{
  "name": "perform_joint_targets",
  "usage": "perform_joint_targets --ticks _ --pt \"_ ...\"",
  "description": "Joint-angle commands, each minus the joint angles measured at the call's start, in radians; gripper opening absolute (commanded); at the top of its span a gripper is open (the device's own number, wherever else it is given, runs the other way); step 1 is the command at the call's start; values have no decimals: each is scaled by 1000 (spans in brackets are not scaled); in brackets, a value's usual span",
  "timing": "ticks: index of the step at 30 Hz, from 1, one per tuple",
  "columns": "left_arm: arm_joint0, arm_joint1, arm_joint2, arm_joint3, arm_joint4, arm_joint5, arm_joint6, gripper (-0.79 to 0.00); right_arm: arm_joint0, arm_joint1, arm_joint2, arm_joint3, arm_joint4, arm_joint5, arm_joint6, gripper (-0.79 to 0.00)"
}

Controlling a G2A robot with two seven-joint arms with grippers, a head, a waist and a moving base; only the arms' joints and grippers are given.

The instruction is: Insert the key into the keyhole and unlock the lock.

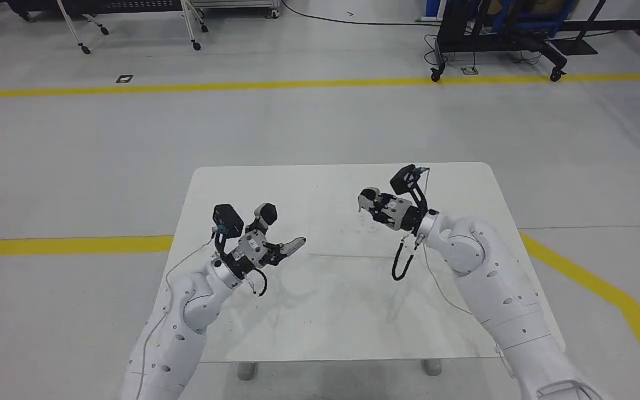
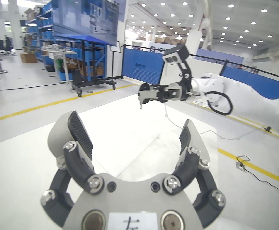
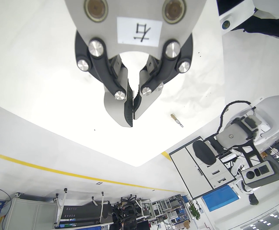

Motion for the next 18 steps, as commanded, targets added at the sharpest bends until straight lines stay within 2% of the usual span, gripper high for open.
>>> perform_joint_targets --ticks 1,3,5,7,9,13,16,18 --pt "0 0 0 0 -1 -3 0 0 0 0 0 0 0 0 0 -785" --pt "7 -2 9 7 -39 -12 5 0 0 0 0 0 0 0 0 -785" --pt "9 -6 43 50 -219 -138 -3 0 -9 -2 -8 -8 35 -9 -6 -785" --pt "-22 -6 87 137 -466 -253 -74 0 -7 -4 -10 -10 93 -19 -6 -785" --pt "-81 -1 150 178 -763 -253 -218 0 -7 -8 -19 -3 195 -49 2 -785" --pt "-171 24 212 257 -1221 -253 -563 0 13 -12 -51 21 364 -103 82 -785" --pt "-213 38 235 304 -1502 -253 -800 0 32 -19 -98 44 545 -133 173 -785" --pt "-244 43 243 356 -1612 -253 -919 0 55 -22 -120 60 612 -132 227 -785"
